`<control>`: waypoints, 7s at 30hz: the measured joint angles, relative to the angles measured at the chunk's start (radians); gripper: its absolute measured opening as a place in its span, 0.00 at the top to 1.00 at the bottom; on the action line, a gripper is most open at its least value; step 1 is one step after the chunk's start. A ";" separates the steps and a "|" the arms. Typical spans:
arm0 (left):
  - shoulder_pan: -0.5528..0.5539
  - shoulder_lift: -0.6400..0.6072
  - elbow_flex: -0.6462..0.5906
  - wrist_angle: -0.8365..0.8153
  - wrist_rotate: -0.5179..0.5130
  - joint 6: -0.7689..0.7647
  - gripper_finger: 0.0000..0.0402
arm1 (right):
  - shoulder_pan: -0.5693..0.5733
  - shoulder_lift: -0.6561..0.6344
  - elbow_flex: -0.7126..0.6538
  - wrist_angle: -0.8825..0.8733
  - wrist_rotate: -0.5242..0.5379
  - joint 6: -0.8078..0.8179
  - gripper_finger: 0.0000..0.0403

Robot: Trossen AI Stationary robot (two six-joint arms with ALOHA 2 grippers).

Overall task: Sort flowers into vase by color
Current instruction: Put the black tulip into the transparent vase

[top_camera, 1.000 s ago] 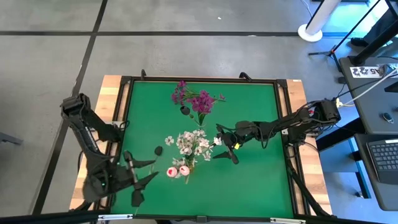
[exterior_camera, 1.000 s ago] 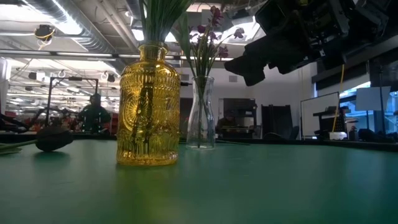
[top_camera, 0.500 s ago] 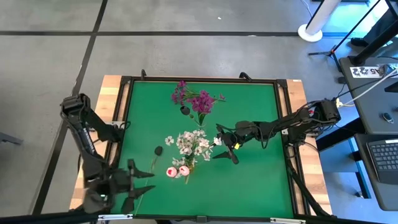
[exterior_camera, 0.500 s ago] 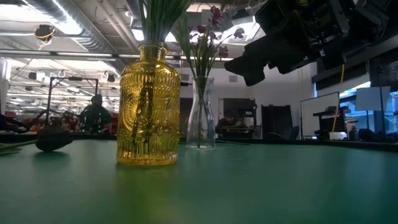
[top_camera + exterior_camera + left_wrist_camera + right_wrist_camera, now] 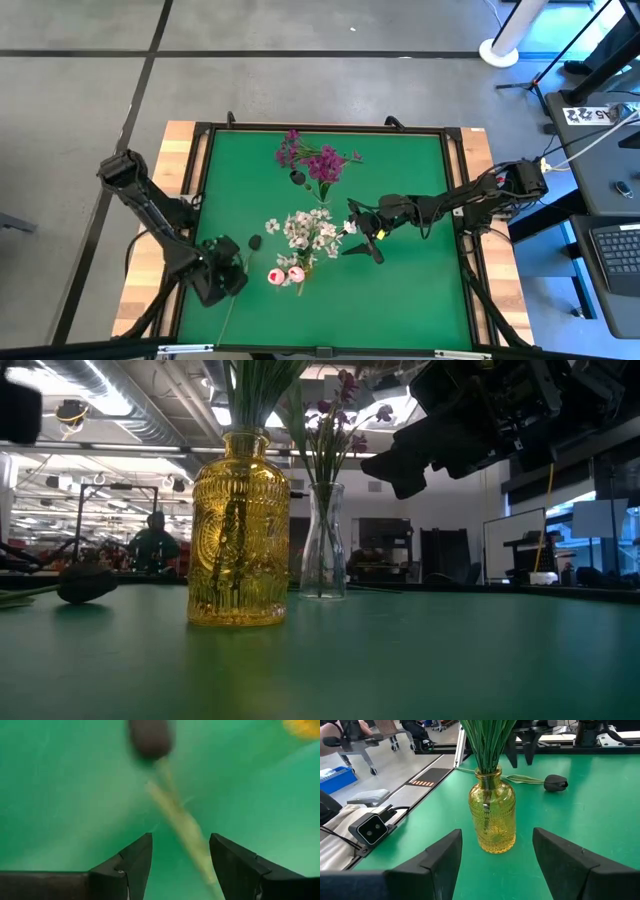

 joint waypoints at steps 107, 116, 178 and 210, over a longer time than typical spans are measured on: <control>0.080 -0.274 0.423 -0.550 -0.675 0.196 1.00 | 0.000 -0.442 0.000 -0.318 0.172 -0.105 0.40; 0.080 -0.370 0.425 -0.357 -0.935 0.545 1.00 | 0.000 -0.488 -0.001 -0.094 0.228 -0.144 0.40; 0.711 -0.209 0.577 0.894 0.057 1.942 1.00 | -0.203 -0.012 0.832 -0.400 -0.107 -0.050 0.40; 0.711 -0.199 0.577 0.853 0.056 1.911 1.00 | -0.203 -0.012 0.832 -0.395 -0.147 -0.021 0.95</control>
